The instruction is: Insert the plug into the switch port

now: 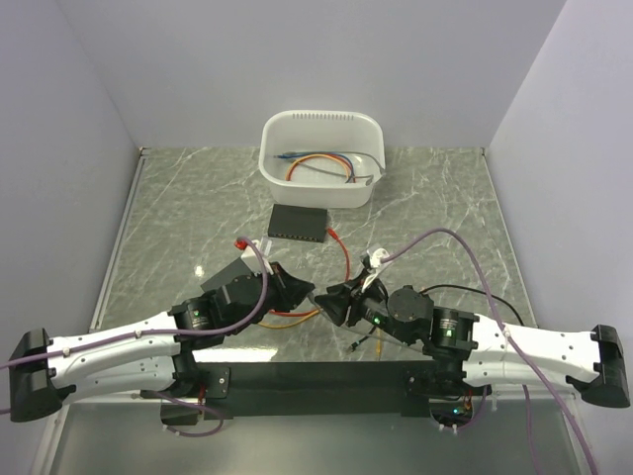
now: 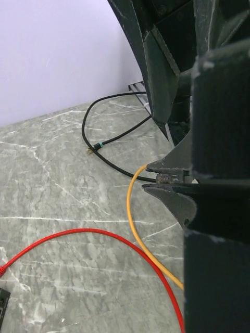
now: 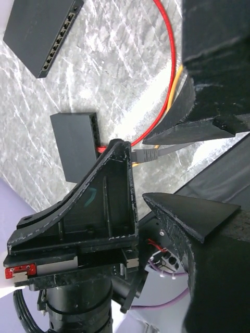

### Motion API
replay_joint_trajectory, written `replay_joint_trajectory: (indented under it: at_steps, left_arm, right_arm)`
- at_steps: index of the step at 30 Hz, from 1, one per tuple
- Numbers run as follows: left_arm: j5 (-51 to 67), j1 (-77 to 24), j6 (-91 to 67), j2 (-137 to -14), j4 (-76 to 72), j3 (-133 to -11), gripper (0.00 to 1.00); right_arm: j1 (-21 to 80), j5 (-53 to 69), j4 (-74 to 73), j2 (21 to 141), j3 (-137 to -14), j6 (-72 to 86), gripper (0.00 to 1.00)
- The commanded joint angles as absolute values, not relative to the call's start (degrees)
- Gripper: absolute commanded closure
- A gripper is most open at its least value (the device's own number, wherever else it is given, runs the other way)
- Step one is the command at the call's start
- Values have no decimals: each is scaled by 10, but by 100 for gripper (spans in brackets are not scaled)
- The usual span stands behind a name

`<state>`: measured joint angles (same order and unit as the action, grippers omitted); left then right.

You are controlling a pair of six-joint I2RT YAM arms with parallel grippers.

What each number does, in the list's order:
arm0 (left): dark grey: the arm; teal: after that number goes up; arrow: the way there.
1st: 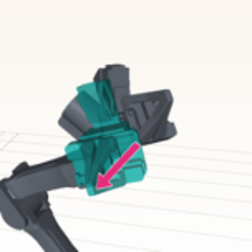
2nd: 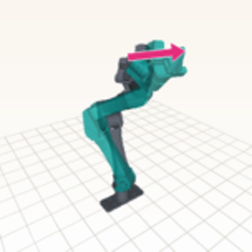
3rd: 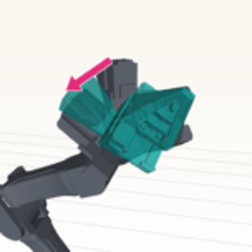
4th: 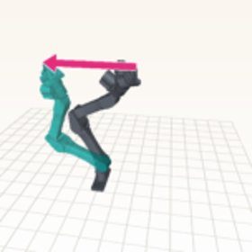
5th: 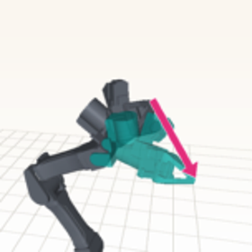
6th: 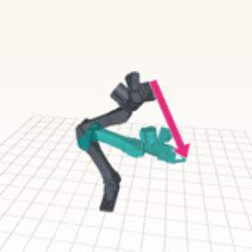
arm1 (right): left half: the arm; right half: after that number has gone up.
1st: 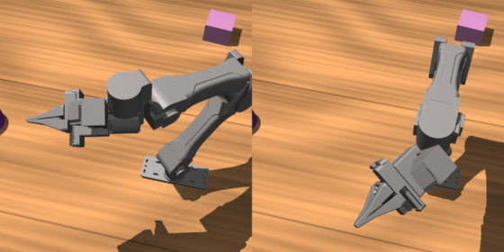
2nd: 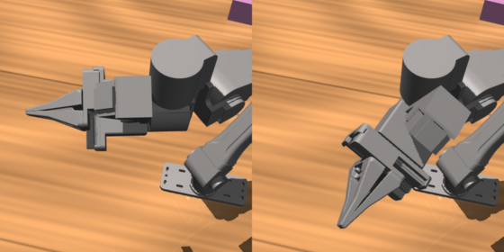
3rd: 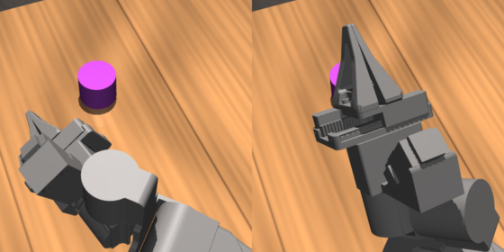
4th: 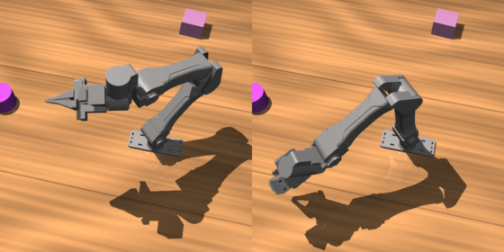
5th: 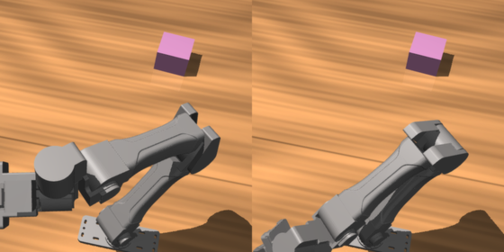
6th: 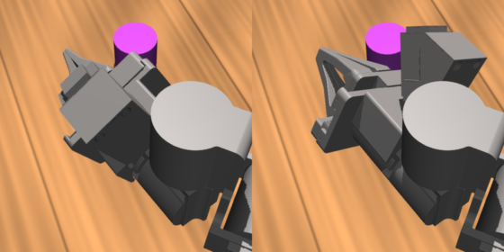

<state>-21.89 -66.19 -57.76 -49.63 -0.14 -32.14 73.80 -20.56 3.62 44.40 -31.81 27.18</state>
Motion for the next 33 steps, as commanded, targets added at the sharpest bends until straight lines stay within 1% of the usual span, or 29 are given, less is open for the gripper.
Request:
replay_joint_trajectory:
  at_steps: [1,11,21,33]
  left_arm:
    - [-235,-664,-584,-483,-2,-340,100]
    - [-222,-664,-585,-483,-4,-345,99]
    - [-221,-667,-584,-479,-5,-345,100]
    - [-222,-669,-584,-477,-4,-344,99]
  right_arm:
    - [736,-218,52,446,-314,269,51]
    - [736,-199,75,491,-316,270,51]
    - [735,-195,86,529,-332,264,55]
    - [733,-199,95,539,-339,260,65]
